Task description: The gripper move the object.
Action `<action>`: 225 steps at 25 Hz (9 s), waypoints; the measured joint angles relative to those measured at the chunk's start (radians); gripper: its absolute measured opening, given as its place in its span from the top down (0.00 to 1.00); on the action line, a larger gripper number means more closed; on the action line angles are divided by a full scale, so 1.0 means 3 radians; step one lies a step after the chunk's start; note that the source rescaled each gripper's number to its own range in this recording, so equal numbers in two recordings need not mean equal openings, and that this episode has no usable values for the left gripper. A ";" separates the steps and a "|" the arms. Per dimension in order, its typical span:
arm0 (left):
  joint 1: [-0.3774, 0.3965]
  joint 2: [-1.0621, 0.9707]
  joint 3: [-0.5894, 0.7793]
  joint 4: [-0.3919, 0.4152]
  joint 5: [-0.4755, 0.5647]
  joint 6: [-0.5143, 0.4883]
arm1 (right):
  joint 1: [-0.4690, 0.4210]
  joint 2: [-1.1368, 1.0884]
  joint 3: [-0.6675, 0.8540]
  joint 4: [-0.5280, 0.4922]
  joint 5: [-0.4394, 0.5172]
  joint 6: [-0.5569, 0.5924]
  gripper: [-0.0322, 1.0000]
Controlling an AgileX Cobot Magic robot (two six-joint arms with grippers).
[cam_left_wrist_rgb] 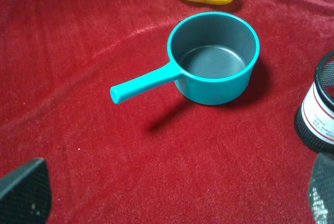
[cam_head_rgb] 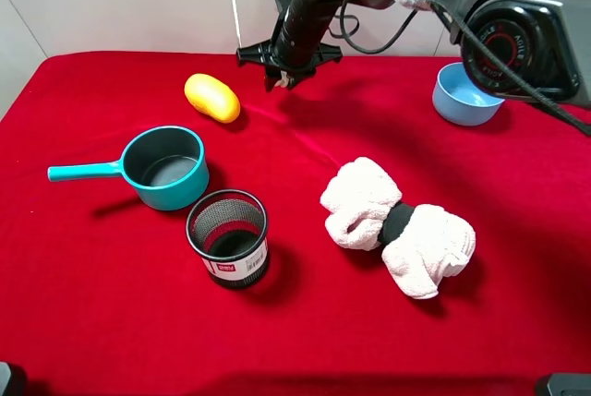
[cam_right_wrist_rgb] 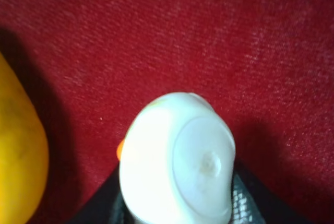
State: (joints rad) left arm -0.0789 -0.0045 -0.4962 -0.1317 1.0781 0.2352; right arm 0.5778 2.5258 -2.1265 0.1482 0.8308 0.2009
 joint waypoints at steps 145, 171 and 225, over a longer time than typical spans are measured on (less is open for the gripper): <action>0.0000 0.0000 0.0000 0.0000 0.0000 0.0000 | -0.1050 -0.7627 0.4620 -0.0129 0.1313 -0.0774 0.00; 0.0000 0.0000 0.0000 0.0000 0.0000 0.0000 | -0.1499 -0.8442 0.5334 -0.0381 0.0794 -0.0802 0.00; 0.0000 0.0000 0.0000 0.0000 0.0000 0.0000 | -0.1891 -0.8442 0.5425 -0.0494 0.0627 -0.0774 0.00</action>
State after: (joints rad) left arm -0.0789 -0.0045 -0.4962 -0.1317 1.0781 0.2352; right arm 0.0106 -0.0068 -0.4990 0.0000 1.0190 -0.0314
